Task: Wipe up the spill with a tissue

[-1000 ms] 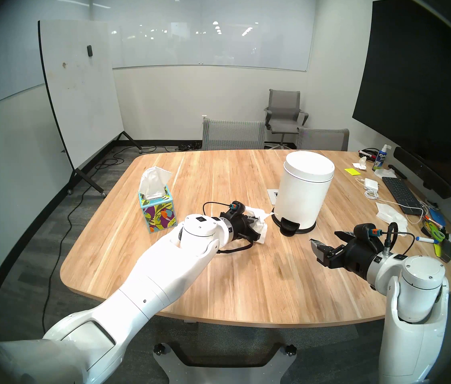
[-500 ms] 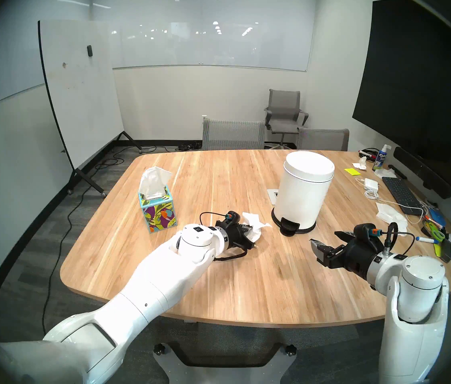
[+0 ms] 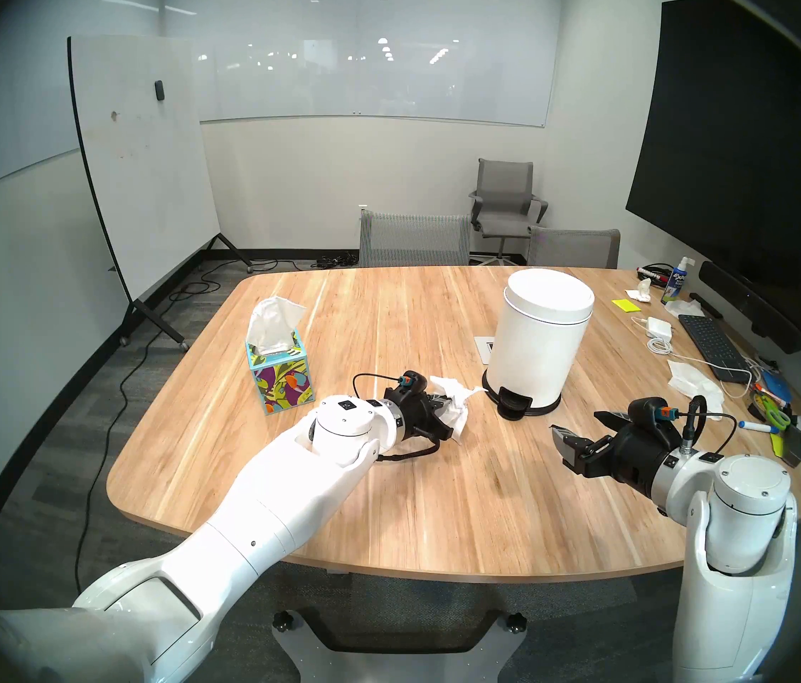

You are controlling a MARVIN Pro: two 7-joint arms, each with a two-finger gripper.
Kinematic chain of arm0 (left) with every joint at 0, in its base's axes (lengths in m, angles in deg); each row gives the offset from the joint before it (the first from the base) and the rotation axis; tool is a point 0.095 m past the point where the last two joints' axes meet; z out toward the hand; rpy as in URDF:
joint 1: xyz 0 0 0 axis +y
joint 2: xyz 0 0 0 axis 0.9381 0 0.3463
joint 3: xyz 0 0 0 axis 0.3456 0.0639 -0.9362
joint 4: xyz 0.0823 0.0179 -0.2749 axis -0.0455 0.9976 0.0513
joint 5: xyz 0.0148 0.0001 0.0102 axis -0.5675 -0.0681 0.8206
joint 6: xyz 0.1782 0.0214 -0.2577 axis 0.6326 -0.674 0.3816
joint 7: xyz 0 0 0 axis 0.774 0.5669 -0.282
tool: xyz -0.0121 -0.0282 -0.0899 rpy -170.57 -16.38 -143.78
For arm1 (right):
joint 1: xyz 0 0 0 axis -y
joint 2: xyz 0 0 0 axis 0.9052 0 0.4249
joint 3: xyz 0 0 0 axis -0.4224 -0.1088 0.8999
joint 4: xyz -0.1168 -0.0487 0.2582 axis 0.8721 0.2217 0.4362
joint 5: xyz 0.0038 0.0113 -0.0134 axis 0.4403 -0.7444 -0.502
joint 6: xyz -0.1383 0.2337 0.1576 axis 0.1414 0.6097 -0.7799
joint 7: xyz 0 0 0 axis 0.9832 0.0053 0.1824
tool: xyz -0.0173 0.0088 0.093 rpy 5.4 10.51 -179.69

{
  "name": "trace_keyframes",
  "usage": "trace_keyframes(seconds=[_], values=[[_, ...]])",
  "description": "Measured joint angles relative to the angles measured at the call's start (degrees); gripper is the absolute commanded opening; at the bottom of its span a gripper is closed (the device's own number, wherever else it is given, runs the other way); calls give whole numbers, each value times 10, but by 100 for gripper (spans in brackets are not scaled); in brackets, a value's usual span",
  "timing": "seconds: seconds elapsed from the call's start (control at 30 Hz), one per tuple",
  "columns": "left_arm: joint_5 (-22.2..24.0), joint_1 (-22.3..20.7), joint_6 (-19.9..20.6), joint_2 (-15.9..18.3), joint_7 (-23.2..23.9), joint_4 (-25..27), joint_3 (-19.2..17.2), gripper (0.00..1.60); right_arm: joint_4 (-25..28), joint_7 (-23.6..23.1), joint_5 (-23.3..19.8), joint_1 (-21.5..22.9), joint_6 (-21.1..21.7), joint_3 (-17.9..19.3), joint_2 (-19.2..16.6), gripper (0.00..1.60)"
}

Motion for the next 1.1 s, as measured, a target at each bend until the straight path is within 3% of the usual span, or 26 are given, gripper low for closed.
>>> trace_keyframes(seconds=[0.33, 0.37, 0.4, 0.43, 0.5, 0.73, 1.1], values=[[-8, 20, -14, 13, 1, -6, 3, 3, 0, 0, 0, 0, 0, 0, 0, 160], [-10, 20, -17, 12, 1, -11, 4, 45, 0, 0, 0, 0, 0, 0, 0, 160], [-12, 20, -19, 12, 0, -15, 5, 70, 0, 0, 0, 0, 0, 0, 0, 160], [-15, 20, -21, 11, 0, -20, 6, 111, 0, 0, 0, 0, 0, 0, 0, 160], [-18, 20, -24, 10, -1, -28, 8, 160, 0, 0, 0, 0, 0, 0, 0, 160], [-21, 19, -25, 7, -3, -31, 6, 160, 0, 0, 0, 0, 0, 0, 0, 160], [16, 31, 5, 35, 36, 51, -22, 160, 0, 0, 0, 0, 0, 0, 0, 160]])
